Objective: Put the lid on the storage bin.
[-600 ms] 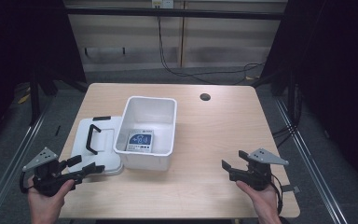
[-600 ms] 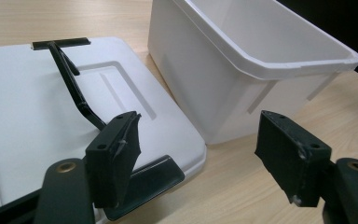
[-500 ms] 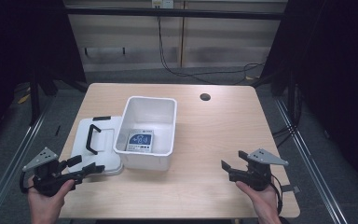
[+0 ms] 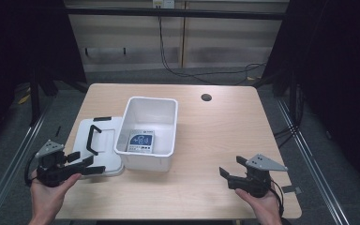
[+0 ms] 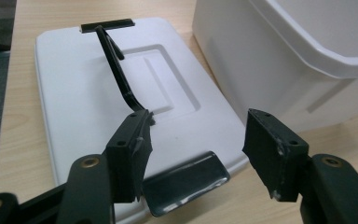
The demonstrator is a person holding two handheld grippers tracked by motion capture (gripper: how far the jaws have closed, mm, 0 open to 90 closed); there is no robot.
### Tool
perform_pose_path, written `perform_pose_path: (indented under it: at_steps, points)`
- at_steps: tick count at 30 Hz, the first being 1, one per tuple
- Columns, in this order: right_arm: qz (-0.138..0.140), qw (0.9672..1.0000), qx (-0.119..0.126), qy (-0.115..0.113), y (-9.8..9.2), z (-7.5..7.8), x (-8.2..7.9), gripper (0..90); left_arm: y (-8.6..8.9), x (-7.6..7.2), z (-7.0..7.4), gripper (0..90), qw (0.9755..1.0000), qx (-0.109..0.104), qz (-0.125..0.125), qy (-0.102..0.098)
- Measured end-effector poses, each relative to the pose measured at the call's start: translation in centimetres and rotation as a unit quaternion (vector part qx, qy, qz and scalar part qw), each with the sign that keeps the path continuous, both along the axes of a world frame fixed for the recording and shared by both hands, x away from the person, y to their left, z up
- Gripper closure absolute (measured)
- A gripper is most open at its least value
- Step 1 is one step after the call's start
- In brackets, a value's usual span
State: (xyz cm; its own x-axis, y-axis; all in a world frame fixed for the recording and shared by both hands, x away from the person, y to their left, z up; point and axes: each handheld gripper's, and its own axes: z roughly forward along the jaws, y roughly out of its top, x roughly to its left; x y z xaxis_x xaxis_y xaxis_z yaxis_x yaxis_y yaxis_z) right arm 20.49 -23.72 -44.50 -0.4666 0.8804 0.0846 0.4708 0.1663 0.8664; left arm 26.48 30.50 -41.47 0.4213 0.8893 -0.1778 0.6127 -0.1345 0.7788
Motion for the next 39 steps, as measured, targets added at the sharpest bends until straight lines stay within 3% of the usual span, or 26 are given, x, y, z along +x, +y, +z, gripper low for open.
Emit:
perform_pose_path:
  at_steps: [2, 4, 5, 7, 9, 11, 14, 17, 21, 25, 29, 34, 35, 39]
  points:
    - [-0.001, 1.0, 0.0, 0.001, 0.0, 0.0, 0.0, 22.3, 0.5, 0.5, 0.5, 43.9, 0.9995, -0.029, -0.005, 0.007]
    - [-0.007, 0.9999, 0.01, -0.006, -0.2, 0.0, 0.0, 22.5, 0.8, 1.1, 1.1, 51.8, 0.9989, -0.033, 0.013, 0.03]
    - [-0.007, 0.9999, 0.01, -0.006, -0.2, 0.0, 0.0, 22.5, 0.8, 1.1, 1.1, 48.9, 0.9989, -0.033, 0.013, 0.03]
    - [-0.005, 0.9999, 0.014, -0.007, -0.1, 0.0, -0.1, 22.5, 1.0, 1.9, 1.5, 47.7, 0.9977, -0.037, 0.011, 0.056]
    - [-0.001, 0.9999, 0.013, -0.008, -0.1, 0.0, -0.1, 22.5, 0.9, 2.3, 1.8, 44.3, 0.9976, -0.029, 0.01, 0.062]
    - [0.002, 0.9999, 0.01, -0.008, 0.0, 0.0, -0.1, 22.5, 0.8, 3.1, 2.1, 43.6, 0.9972, -0.007, 0.015, 0.073]
    - [0.005, 0.9999, 0.008, -0.009, -0.1, 0.1, -0.1, 22.5, 0.5, 4.4, 2.1, 49.0, 0.9944, 0.024, 0.005, 0.102]
    - [0.007, 0.9999, 0.009, -0.008, -0.1, 0.1, -0.1, 22.5, 0.3, 5.3, 2.0, 48.0, 0.9929, 0.042, -0.001, 0.111]
    - [0.009, 0.9999, 0.007, -0.005, 0.0, 0.1, -0.1, 22.4, 0.4, 6.1, 2.0, 45.9, 0.9913, 0.053, -0.005, 0.12]
    - [0.008, 1.0, 0.001, -0.003, 0.1, 0.0, 0.0, 22.5, 0.7, 7.3, 2.1, 42.6, 0.9892, 0.057, 0.008, 0.135]
    - [0.008, 1.0, 0.001, 0.0, 0.2, 0.0, 0.0, 22.5, 0.8, 8.8, 2.1, 47.1, 0.9859, 0.067, 0.011, 0.153]
    - [0.012, 0.9999, -0.001, 0.005, 0.2, -0.1, 0.1, 22.4, -0.2, 10.4, 2.3, 54.7, 0.9778, 0.095, 0.019, 0.186]
    - [0.012, 0.9999, -0.001, 0.005, 0.2, -0.1, 0.1, 22.4, -0.2, 10.4, 2.3, 54.9, 0.9778, 0.095, 0.019, 0.186]
    - [0.014, 0.9999, -0.009, 0.004, 0.3, -0.1, 0.1, 22.5, -0.6, 11.8, 2.1, 57.3, 0.9708, 0.108, 0.029, 0.212]
